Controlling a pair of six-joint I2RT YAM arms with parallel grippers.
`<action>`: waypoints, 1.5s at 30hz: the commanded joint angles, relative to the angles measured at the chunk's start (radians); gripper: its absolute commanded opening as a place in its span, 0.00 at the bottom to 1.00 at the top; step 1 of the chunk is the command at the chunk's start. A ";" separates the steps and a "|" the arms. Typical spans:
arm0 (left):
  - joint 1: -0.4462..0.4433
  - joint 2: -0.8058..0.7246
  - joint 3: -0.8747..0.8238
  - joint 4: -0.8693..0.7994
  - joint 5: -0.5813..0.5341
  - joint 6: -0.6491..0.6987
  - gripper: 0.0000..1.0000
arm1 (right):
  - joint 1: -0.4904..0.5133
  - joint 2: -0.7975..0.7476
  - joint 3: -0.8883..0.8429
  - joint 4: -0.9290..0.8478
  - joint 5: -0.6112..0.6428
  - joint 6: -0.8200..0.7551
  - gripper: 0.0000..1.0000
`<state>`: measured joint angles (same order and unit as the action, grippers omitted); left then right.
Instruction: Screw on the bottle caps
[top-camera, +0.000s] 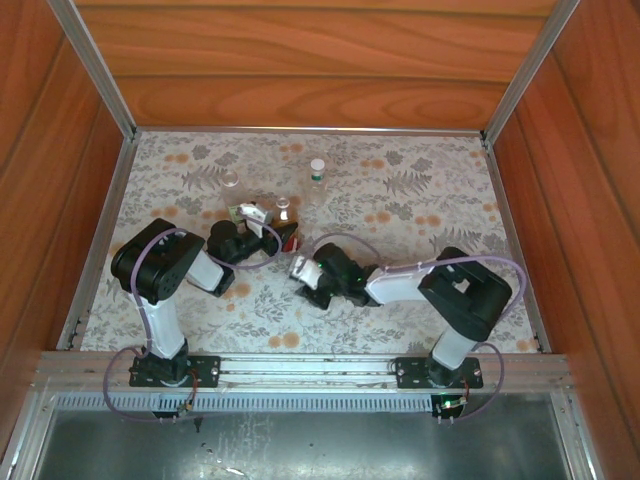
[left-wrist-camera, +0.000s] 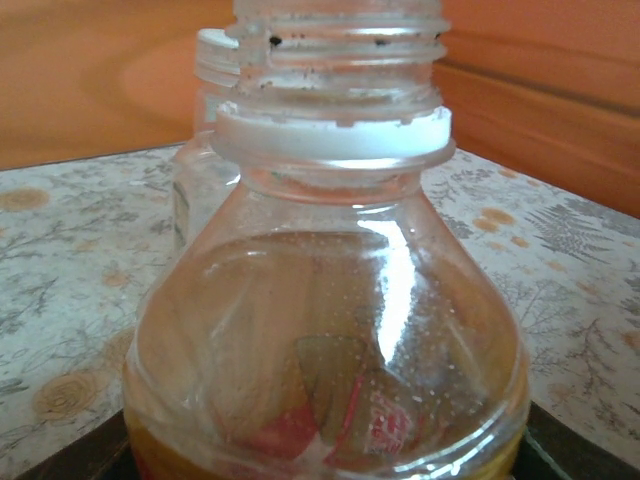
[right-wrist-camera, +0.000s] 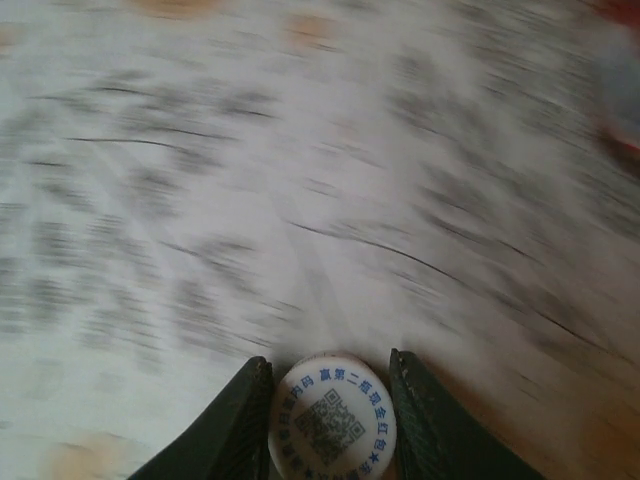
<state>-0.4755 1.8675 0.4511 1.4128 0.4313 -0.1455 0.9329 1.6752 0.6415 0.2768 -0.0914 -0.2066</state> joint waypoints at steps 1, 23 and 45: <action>-0.005 0.010 0.034 0.005 0.082 0.030 0.59 | -0.081 -0.082 -0.074 0.027 0.178 0.226 0.28; -0.098 0.189 0.159 0.005 0.326 0.221 0.61 | -0.269 -0.284 -0.075 -0.337 0.474 0.619 0.55; -0.093 0.189 0.155 0.004 0.341 0.185 0.61 | -0.341 -0.190 0.050 -0.490 0.326 0.615 0.43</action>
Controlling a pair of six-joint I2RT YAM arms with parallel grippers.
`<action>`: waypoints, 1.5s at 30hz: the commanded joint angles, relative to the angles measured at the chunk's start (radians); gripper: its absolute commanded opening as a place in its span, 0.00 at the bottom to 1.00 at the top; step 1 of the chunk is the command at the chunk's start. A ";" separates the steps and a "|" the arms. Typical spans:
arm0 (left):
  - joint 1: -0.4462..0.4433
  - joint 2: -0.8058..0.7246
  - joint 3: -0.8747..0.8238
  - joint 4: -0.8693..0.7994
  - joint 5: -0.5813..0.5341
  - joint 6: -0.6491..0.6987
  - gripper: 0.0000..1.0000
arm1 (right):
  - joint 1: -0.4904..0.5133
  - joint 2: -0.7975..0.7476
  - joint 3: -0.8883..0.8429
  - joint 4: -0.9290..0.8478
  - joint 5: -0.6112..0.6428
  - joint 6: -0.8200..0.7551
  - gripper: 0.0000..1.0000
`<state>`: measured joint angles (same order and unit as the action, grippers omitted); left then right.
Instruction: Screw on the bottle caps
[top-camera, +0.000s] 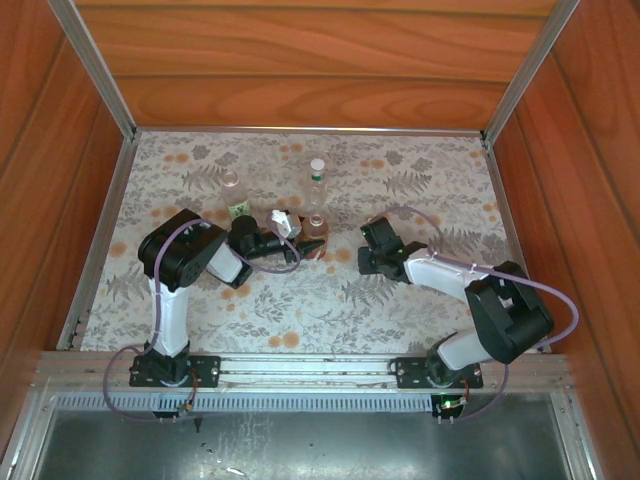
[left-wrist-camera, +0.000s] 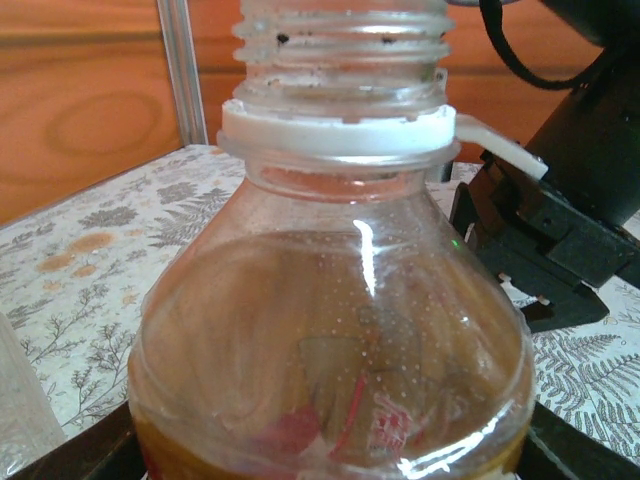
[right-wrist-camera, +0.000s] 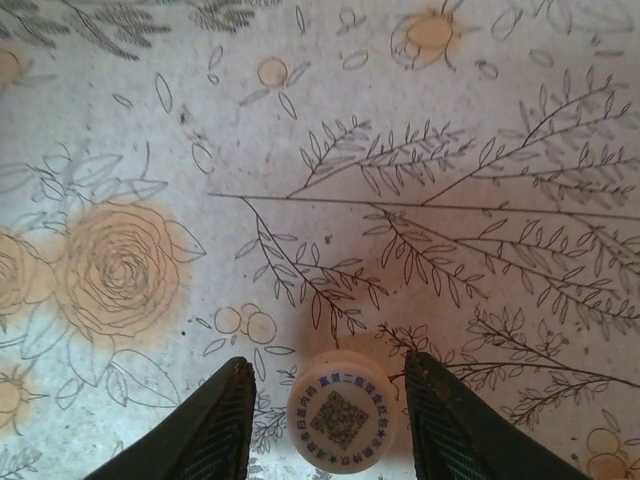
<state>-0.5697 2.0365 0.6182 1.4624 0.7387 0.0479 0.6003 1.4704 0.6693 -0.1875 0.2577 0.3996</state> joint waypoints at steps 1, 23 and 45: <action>0.001 0.020 -0.010 -0.046 0.033 -0.012 0.61 | -0.009 0.020 0.021 -0.026 -0.024 0.011 0.41; 0.007 0.028 0.010 -0.045 0.058 -0.047 0.61 | -0.014 -0.046 0.061 -0.104 -0.046 -0.022 0.30; -0.003 0.059 0.044 -0.045 0.100 -0.057 0.61 | 0.126 -0.182 0.484 -0.370 -0.213 -0.183 0.31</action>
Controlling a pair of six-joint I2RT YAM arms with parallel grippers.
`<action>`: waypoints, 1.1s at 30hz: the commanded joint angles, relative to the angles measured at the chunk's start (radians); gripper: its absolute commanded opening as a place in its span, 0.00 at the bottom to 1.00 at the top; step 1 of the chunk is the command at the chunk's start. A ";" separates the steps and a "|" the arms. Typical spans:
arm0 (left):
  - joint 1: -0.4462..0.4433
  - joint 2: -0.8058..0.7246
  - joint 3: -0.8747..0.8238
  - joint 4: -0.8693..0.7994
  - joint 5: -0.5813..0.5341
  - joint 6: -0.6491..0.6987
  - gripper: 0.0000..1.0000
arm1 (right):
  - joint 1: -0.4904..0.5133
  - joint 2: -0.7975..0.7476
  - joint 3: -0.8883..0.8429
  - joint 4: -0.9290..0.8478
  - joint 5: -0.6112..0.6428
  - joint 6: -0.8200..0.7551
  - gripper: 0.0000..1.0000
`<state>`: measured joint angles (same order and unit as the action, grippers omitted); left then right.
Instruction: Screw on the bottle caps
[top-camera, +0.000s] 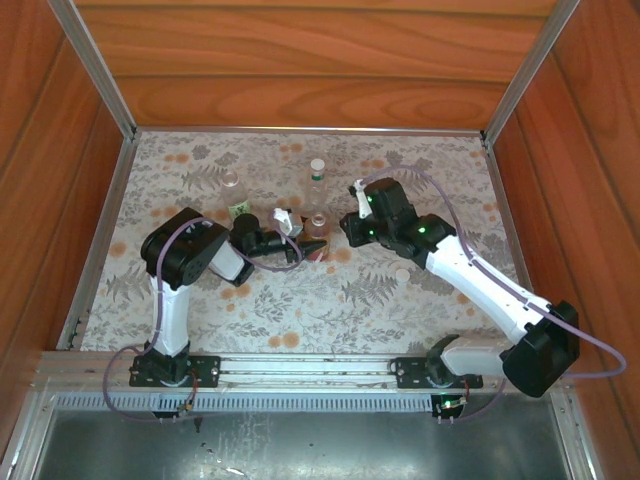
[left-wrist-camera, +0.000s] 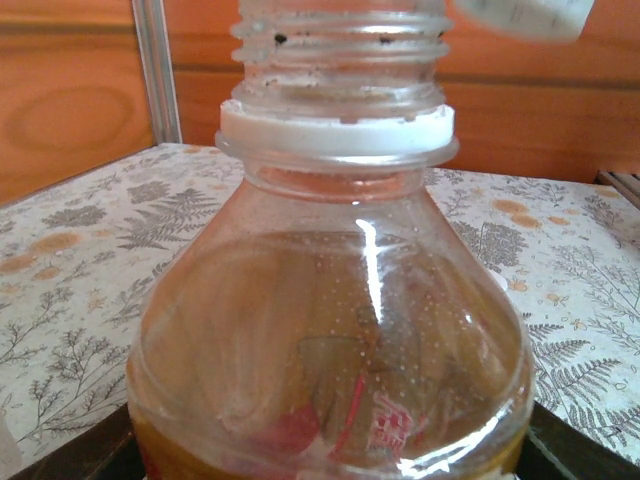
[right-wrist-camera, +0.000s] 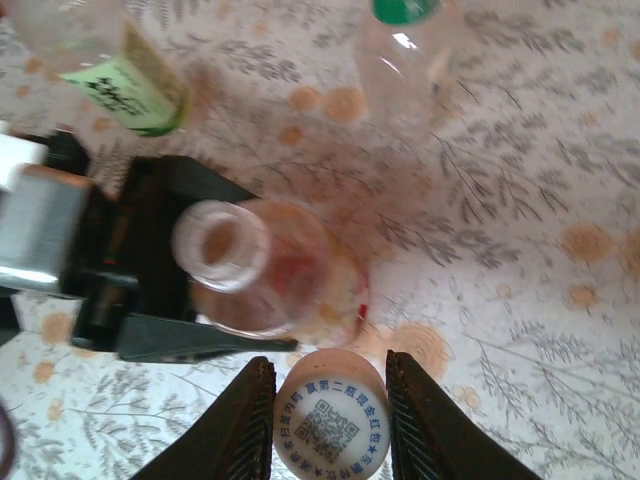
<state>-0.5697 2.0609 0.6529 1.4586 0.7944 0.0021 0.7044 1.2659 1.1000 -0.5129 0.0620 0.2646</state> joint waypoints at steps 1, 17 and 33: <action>-0.005 0.037 0.011 -0.041 0.044 -0.010 0.61 | 0.031 0.039 0.077 -0.050 -0.016 -0.055 0.31; -0.014 0.040 0.016 -0.041 0.053 -0.010 0.61 | 0.055 0.250 0.239 -0.054 -0.001 -0.129 0.31; -0.014 0.048 0.017 -0.041 0.049 -0.003 0.61 | 0.068 0.307 0.267 -0.082 -0.071 -0.137 0.29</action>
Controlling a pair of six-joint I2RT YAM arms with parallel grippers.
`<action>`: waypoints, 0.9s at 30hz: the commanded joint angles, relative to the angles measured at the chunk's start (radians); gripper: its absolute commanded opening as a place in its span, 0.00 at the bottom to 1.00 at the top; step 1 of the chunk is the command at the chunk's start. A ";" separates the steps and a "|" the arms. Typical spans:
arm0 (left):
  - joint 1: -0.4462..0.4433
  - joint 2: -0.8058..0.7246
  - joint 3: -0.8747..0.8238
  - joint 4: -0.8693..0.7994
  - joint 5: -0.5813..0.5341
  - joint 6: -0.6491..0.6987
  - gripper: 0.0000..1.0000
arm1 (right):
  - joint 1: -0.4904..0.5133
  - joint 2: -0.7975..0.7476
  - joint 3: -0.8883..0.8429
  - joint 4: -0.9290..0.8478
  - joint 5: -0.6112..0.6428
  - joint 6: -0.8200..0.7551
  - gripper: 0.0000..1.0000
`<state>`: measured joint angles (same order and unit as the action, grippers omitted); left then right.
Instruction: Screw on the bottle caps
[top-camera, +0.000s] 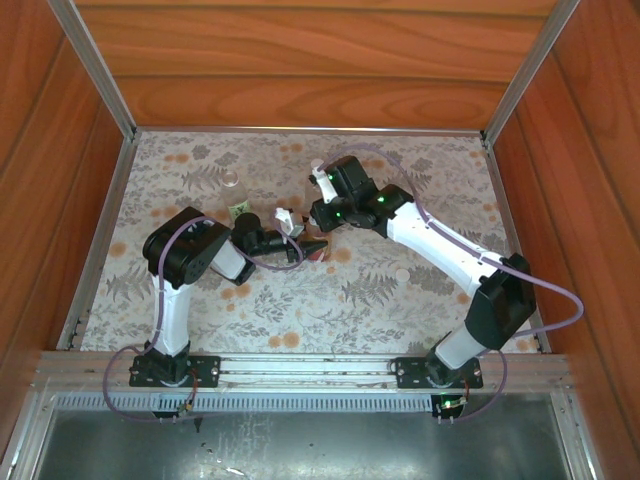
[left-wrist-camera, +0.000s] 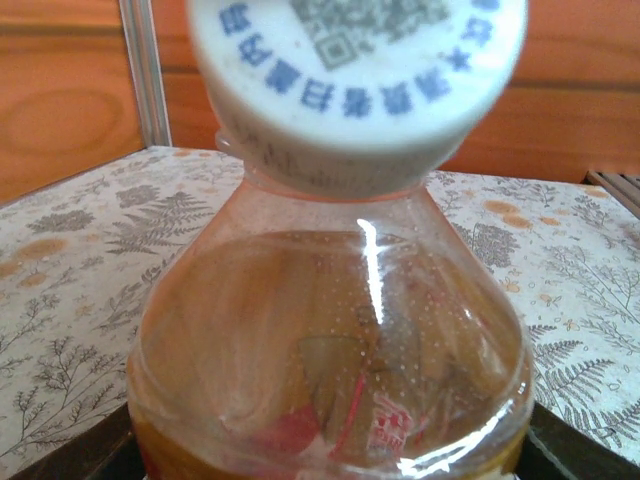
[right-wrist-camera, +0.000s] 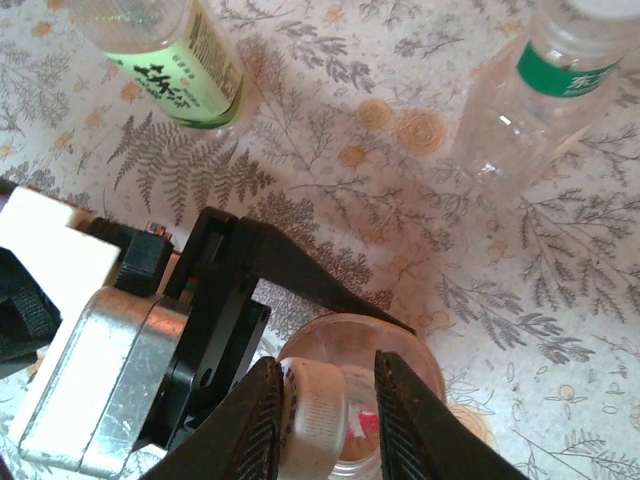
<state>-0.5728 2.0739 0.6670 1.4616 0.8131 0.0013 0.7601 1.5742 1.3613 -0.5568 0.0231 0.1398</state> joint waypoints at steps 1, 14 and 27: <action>-0.011 0.035 0.003 -0.045 0.031 -0.002 0.61 | 0.015 -0.004 0.004 -0.039 -0.032 -0.014 0.29; -0.009 0.029 0.000 -0.045 0.031 -0.006 0.61 | 0.016 -0.065 -0.050 -0.005 0.117 0.009 0.28; -0.009 0.027 0.002 -0.045 0.037 -0.010 0.61 | 0.004 -0.057 -0.070 -0.008 0.167 0.040 0.27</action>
<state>-0.5762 2.0747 0.6678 1.4628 0.8162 0.0002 0.7719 1.5204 1.3109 -0.5304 0.1436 0.1604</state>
